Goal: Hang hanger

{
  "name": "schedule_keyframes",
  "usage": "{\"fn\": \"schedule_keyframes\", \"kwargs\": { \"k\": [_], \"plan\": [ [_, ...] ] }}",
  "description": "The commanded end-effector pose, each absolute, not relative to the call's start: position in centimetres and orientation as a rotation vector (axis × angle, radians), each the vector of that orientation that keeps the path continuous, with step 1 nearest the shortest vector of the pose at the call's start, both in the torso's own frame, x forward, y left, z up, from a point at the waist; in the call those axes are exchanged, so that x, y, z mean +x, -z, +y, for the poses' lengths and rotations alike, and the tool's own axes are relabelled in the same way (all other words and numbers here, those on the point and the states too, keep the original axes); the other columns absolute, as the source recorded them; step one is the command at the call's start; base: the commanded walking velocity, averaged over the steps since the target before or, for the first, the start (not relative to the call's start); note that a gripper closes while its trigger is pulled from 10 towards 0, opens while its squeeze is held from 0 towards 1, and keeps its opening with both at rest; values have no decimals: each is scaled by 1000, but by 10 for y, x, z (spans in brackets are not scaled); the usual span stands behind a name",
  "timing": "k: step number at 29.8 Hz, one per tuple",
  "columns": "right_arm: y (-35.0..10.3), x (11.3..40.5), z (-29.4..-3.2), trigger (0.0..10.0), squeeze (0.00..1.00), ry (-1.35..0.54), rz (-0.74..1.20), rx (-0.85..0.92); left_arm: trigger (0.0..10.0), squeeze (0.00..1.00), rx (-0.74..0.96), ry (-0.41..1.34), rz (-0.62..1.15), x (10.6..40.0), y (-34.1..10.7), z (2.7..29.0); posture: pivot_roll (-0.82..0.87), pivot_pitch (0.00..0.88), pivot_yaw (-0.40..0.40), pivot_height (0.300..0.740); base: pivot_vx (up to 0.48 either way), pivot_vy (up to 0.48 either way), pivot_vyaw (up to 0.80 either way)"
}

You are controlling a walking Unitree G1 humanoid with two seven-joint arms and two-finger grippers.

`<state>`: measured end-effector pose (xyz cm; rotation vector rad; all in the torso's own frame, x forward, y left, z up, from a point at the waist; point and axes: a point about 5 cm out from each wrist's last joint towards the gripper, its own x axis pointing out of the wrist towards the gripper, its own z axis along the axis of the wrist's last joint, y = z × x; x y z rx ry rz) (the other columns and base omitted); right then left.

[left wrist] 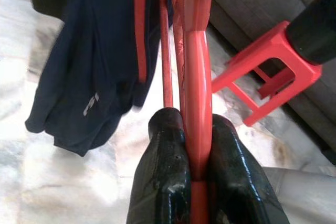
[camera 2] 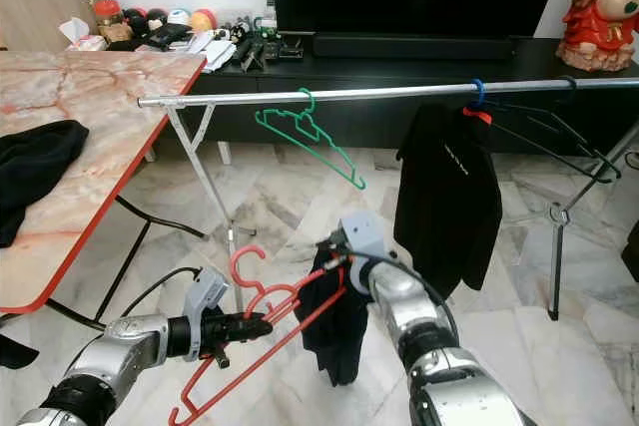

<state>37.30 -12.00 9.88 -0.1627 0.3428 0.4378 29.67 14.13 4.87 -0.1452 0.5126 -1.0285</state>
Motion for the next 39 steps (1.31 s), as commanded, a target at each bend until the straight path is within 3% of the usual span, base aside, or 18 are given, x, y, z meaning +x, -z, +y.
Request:
{"fn": "schedule_keyframes", "kwargs": {
  "k": [1, 6, 13, 26, 39],
  "plan": [
    [-118, 381, -115, 10000, 0, -446, 277, -148, 10000, 0, -137, 1054, 544, 293, -46, 143, 6, 16, 14, 740, 0, 0, 0],
    [-127, 384, -114, 10000, 0, -456, 249, -141, 10000, 0, -114, 1042, 551, 292, -43, 145, 0, 17, 11, 740, 0, 0, 0],
    [-126, 379, -111, 10000, 0, -450, 252, -98, 10000, 0, -78, 867, 464, 308, -48, 144, -10, 22, 9, 740, 0, 0, 0],
    [-129, 376, -115, 10000, 0, -455, 251, -95, 10000, 0, -65, 790, 411, 314, -52, 152, -5, 16, 7, 740, 0, 0, 0],
    [-135, 372, -100, 10000, 0, -539, 239, -85, 10000, 0, -121, 849, 383, 315, -58, 142, -10, 19, 7, 740, 0, 0, 0]
  ]
}}
